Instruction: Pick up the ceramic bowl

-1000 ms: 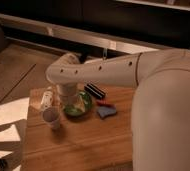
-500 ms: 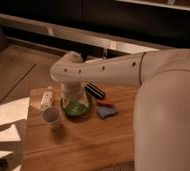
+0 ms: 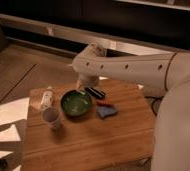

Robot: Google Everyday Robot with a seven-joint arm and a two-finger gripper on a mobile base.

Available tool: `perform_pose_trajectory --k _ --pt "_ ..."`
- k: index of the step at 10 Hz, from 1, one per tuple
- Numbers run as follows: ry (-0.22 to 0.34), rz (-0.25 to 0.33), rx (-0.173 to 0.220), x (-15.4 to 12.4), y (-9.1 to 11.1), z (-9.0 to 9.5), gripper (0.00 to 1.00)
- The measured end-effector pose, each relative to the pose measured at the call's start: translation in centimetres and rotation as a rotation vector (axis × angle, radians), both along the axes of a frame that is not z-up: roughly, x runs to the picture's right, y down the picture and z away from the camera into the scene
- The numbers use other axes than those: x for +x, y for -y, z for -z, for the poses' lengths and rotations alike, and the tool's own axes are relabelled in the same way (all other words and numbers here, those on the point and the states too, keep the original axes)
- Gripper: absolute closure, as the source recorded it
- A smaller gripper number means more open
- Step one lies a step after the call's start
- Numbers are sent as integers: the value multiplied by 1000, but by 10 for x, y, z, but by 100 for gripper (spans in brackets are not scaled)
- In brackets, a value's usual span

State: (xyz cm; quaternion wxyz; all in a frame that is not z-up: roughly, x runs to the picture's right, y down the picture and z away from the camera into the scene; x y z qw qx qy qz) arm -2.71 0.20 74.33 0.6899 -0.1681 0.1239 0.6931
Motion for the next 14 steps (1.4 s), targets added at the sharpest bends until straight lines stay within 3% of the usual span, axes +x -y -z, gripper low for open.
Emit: perform_pose_trajectory --k 4,6,8,9,12,14 --pt "-8 -11 3 1 0 1 35" --pt "-38 -91 -13 21 -6 -10 35" --pt "-42 -149 -63 30 -21 -40 35" --pt "-30 -154 -112 26 -37 -64 35" --pt "-5 -165 -207 21 -62 -114 35" --pt "8 -164 -264 16 -74 -138 35"
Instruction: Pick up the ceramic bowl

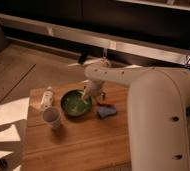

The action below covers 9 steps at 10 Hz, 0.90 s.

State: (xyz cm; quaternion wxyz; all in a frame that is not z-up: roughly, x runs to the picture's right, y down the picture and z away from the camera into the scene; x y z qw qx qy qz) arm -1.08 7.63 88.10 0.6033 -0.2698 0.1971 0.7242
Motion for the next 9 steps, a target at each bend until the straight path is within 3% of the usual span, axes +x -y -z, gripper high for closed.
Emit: perform_pose_trajectory --k 2,6,9 --pt "12 -2 -44 -2 -9 -17 35" --pt "30 -8 -91 -10 -17 -38 37" --pt "36 0 -94 -12 -16 -46 64"
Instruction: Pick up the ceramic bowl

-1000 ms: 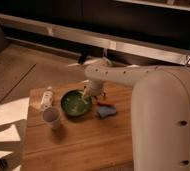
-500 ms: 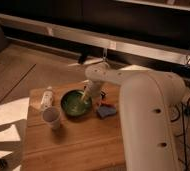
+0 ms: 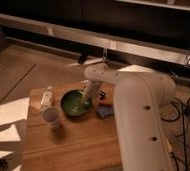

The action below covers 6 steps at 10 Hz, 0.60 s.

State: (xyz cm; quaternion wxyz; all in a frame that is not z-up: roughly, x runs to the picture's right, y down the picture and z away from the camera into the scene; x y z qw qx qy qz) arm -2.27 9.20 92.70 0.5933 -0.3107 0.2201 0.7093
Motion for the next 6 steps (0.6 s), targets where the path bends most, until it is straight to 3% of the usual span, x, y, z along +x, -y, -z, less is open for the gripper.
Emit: perform_pose_trajectory --k 3,6 --pt "-1 11 12 -1 7 -2 95" --pt "-15 40 47 0 28 10 100"
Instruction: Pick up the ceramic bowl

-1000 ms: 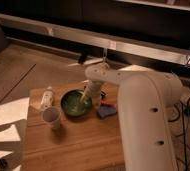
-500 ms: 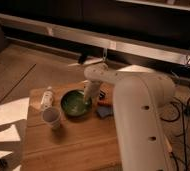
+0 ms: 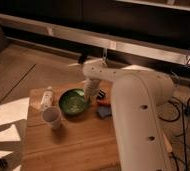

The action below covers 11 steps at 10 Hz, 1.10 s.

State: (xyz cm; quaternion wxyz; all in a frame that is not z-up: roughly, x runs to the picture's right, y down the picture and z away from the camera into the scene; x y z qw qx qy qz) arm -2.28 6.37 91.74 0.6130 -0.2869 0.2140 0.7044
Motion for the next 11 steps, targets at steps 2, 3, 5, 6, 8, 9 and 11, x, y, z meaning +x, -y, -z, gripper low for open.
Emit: perform_pose_trajectory --k 2,3,5,6,8,9,11 --pt "-31 23 30 4 20 12 100" --pt "-44 44 49 3 33 21 100" --pt "-50 85 107 -5 63 37 100" --pt "-49 109 135 -10 76 45 100" --pt "-51 152 180 -16 96 62 100" --pt "-56 165 195 -16 101 69 100" --pt "-76 165 205 -12 106 84 100"
